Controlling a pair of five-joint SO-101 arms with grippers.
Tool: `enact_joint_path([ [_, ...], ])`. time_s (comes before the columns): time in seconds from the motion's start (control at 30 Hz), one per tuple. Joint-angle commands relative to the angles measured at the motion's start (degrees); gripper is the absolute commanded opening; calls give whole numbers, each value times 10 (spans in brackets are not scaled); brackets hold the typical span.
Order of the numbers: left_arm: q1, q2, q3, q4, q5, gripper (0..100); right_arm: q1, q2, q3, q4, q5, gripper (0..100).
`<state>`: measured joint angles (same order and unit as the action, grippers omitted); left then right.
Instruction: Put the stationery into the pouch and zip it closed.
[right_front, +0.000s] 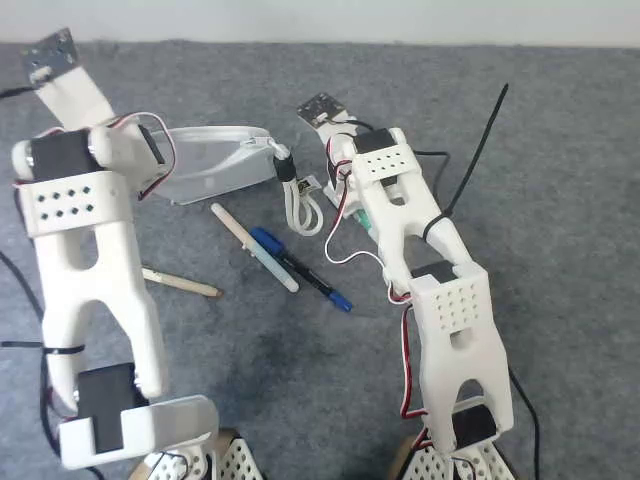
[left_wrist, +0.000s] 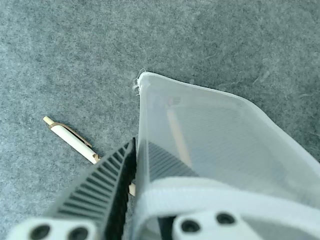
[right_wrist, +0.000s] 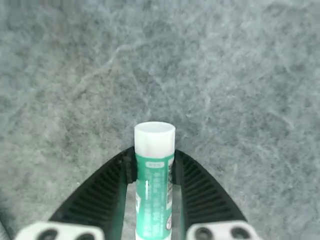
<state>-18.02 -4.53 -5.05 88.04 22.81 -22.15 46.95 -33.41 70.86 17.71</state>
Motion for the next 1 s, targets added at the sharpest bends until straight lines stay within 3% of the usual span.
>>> enact_joint_path([
  [0.0,-8,12,21,-11,6,10,6,-38,-25,2,-32,34],
  [0.37,11,12,20,-10,6,10,7,-113,-25,57,-166,34],
  [0.97,13,12,21,-10,6,10,-8,-255,-23,147,-206,6],
])
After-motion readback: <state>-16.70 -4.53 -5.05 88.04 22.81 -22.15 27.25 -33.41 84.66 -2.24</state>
